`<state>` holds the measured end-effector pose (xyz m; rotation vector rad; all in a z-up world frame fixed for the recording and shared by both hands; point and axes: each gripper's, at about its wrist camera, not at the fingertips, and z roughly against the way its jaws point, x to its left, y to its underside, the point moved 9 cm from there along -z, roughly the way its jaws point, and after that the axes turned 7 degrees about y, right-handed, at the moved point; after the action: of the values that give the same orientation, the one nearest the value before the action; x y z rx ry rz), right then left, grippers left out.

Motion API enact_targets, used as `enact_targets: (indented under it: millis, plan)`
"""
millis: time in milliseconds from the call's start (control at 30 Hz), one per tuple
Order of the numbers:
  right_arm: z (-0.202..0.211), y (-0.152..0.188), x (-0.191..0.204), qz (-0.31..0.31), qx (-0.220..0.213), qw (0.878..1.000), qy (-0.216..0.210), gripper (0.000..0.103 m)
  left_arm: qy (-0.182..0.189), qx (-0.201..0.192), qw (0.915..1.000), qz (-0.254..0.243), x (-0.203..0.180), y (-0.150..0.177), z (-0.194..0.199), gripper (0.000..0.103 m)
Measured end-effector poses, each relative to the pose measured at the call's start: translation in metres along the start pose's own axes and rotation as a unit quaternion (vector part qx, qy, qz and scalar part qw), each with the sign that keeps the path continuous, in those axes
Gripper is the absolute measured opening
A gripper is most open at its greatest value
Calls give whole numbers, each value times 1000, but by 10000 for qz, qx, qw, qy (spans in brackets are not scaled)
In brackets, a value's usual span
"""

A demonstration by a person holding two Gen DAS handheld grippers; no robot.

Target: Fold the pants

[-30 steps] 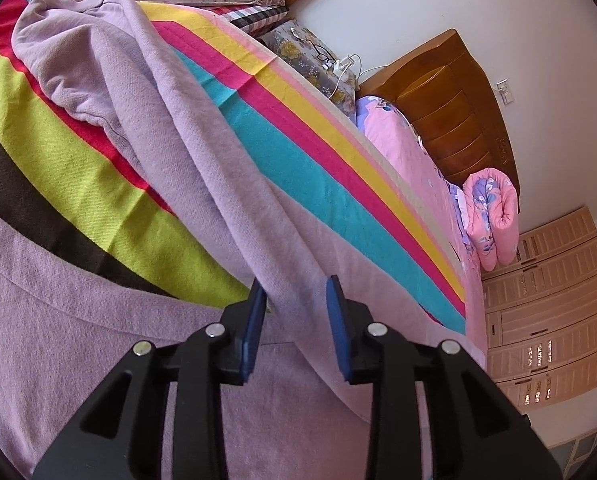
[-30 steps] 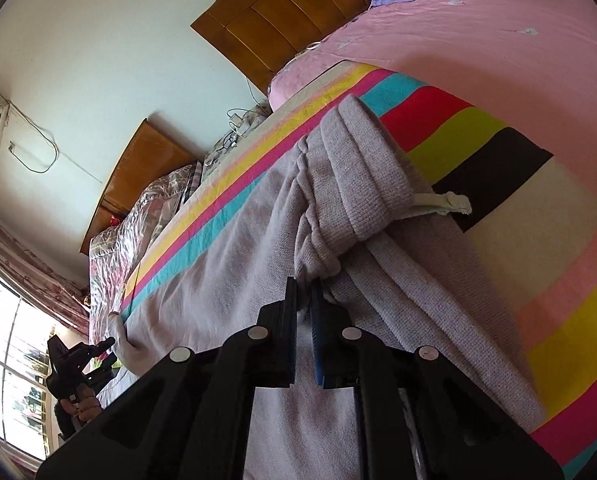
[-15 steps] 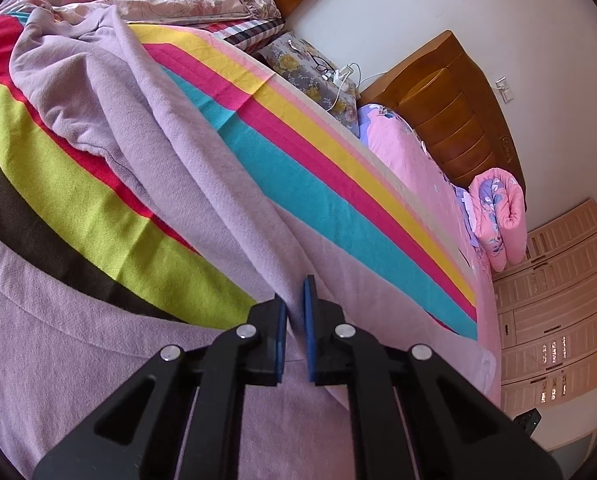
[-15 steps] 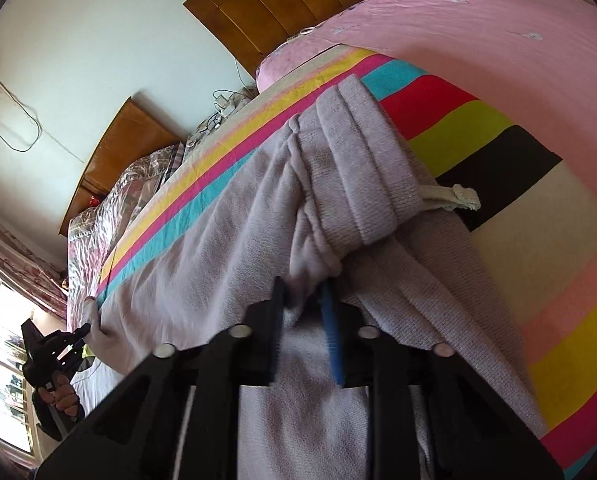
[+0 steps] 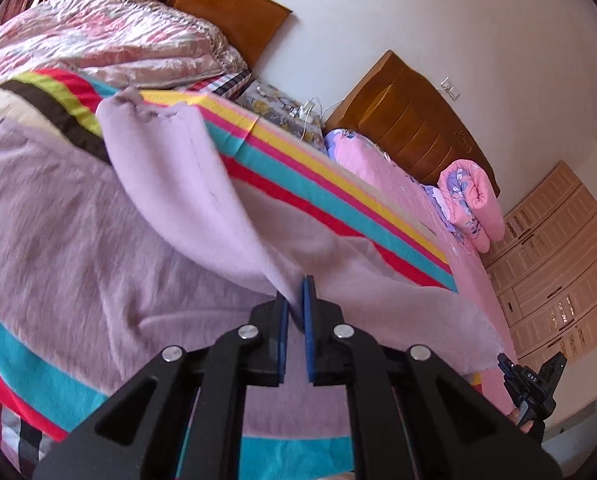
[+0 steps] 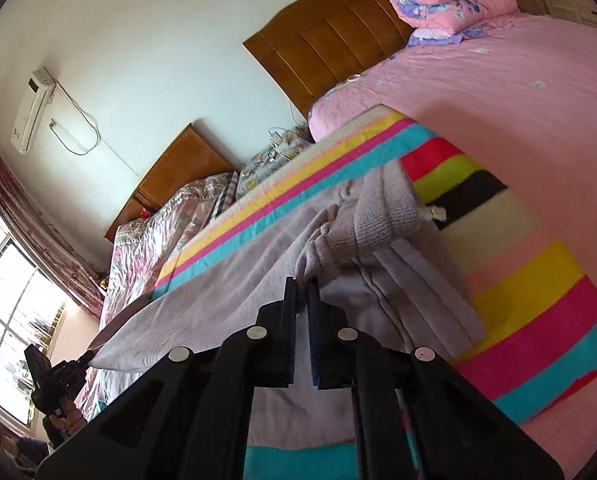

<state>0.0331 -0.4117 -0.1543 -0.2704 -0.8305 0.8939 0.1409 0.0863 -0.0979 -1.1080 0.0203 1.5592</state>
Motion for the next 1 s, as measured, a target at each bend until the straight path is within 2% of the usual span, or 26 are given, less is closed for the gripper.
enact_targets:
  millis: [67, 100, 167, 433, 533, 633, 667, 733, 767, 800, 1000]
  plan:
    - [-20, 33, -32, -408, 370, 9983, 181, 7, -183, 430, 9981, 406, 42, 47, -18, 7]
    - [-23, 39, -37, -521, 361, 9979, 106, 5, -346, 508, 9971, 445, 54, 60, -26, 7]
    - [-23, 37, -35, -552, 267, 9981, 99, 5, -203, 316, 9987, 335, 57, 62, -28, 7]
    - [11, 24, -11, -195, -210, 9993, 244, 5, -205, 107, 9997, 93, 38, 45, -13, 7]
    - [-5, 37, -29, -284, 57, 9984, 487, 5, -378, 241, 9990, 76, 46, 50, -20, 7]
    - [-13, 47, -41, -466, 195, 9980, 386, 5, -257, 270, 9988, 317, 54, 52, -23, 7]
    - [-10, 45, -39, -454, 181, 9983, 323, 7, -238, 269, 9989, 312, 53, 51, -22, 8]
    - [-5, 45, -32, -394, 246, 9985, 285, 30, -174, 274, 9992, 249, 49, 47, -20, 17]
    - [-2, 46, -29, -400, 276, 9986, 222, 37, -117, 278, 9993, 236, 48, 46, -21, 24]
    - [-2, 49, -23, -446, 328, 9984, 61, 45, -61, 289, 9992, 251, 46, 45, -22, 26]
    - [-18, 90, 39, -122, 978, 9912, -885, 44, 15, 472, 9986, 254, 35, 50, -37, 26]
